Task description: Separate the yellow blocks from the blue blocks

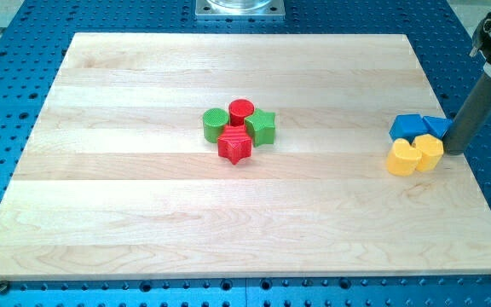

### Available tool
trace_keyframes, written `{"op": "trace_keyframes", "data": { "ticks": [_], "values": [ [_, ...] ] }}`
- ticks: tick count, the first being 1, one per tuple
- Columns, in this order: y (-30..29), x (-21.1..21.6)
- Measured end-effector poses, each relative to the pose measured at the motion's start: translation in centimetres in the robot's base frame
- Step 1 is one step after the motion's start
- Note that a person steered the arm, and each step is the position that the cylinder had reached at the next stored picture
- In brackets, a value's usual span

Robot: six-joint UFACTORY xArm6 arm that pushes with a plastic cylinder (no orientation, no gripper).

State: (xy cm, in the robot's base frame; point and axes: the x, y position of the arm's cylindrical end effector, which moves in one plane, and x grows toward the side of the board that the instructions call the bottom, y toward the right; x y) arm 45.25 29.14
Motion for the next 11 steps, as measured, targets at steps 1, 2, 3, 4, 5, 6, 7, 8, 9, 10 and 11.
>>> {"op": "trace_keyframes", "data": {
  "ticks": [1,2,3,4,5,6,7,8,9,10,11],
  "values": [
    [-0.6,0.0],
    [-2.0,0.0],
    [-3.0,0.0],
    [-3.9,0.0],
    [-4.2,0.0],
    [-4.2,0.0],
    [-2.6,0.0],
    [1.2,-0.3],
    [2.6,-3.8],
    [2.5,-8.6],
    [0.2,-12.5]
  ]
}}
